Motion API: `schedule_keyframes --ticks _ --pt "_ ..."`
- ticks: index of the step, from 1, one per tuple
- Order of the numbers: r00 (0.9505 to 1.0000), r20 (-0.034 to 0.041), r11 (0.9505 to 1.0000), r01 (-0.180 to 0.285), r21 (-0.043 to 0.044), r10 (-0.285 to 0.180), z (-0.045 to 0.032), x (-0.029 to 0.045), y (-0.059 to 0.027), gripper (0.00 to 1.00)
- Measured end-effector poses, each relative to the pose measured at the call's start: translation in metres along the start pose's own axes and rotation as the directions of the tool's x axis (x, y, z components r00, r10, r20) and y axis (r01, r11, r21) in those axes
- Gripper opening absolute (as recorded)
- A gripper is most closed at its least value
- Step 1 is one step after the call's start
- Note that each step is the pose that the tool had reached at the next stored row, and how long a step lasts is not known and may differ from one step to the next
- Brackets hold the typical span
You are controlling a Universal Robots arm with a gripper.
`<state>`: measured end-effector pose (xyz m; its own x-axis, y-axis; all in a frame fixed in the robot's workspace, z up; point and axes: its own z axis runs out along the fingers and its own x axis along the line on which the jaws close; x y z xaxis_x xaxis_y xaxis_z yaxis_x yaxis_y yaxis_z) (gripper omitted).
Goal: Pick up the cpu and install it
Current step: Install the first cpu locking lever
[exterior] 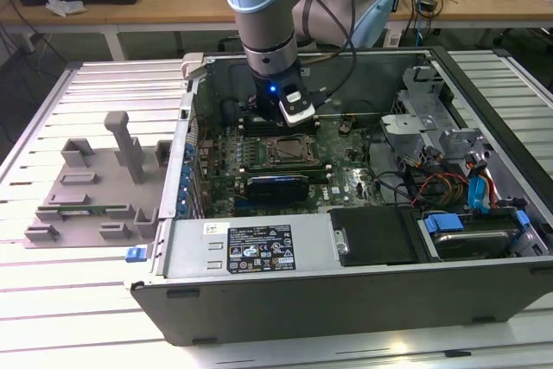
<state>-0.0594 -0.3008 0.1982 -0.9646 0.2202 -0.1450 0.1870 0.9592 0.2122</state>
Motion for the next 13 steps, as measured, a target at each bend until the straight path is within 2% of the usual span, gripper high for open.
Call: schedule_keyframes --ticks 13 --pt "1.0000 0.0016 1.0000 -0.007 0.0008 0.007 0.0007 -0.0020 -0.0004 0.11"
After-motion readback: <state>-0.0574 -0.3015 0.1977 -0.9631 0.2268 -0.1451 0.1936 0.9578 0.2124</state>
